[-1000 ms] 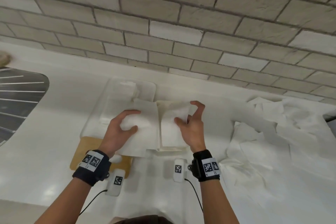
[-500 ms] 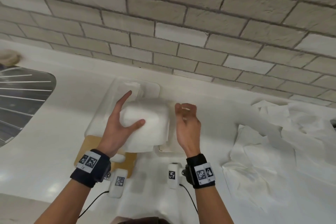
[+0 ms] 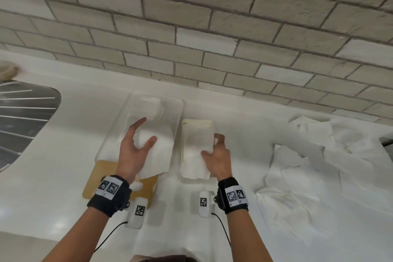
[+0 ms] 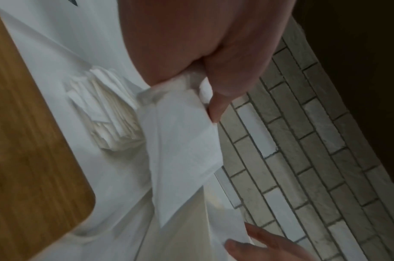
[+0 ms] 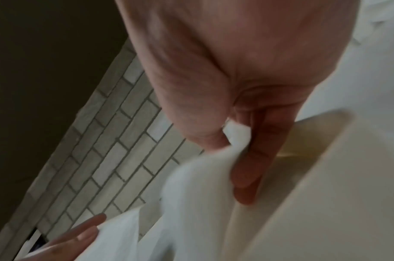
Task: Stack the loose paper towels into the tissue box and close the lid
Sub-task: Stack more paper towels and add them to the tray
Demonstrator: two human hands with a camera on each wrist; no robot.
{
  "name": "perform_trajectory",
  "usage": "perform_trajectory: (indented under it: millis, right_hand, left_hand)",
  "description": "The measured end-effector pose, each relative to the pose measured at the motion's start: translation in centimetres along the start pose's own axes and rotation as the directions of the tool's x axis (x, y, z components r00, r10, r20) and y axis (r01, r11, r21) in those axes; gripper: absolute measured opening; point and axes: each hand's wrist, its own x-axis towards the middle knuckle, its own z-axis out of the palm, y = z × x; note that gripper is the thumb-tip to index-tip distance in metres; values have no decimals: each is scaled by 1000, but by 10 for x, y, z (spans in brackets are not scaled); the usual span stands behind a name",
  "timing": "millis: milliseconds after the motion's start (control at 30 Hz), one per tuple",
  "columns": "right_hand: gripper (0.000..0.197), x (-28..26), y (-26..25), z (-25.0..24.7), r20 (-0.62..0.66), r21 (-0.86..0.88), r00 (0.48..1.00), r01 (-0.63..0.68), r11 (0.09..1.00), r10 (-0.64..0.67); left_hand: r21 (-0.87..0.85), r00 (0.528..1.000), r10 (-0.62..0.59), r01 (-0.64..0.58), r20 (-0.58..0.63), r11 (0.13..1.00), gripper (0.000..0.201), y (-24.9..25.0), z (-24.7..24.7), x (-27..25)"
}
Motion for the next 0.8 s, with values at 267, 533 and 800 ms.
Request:
perform_trajectory:
  millis: [267,533,800]
  right_hand:
    - [78,4,-14,14,16,-208,988,153,966,-153]
    - [29,-47,-53,3,-13,266,975,218,939,-223]
    - [22,-8,-28,-4,-45,344,996,82,935,-71]
  left_hand:
    - [-25,998,23,-22,57,999,68,15,1,-4]
    - [-170,992,26,-4,125,985,82,34,22,-11]
    - [-190,999,-3,11,38,982,55,21,26,4]
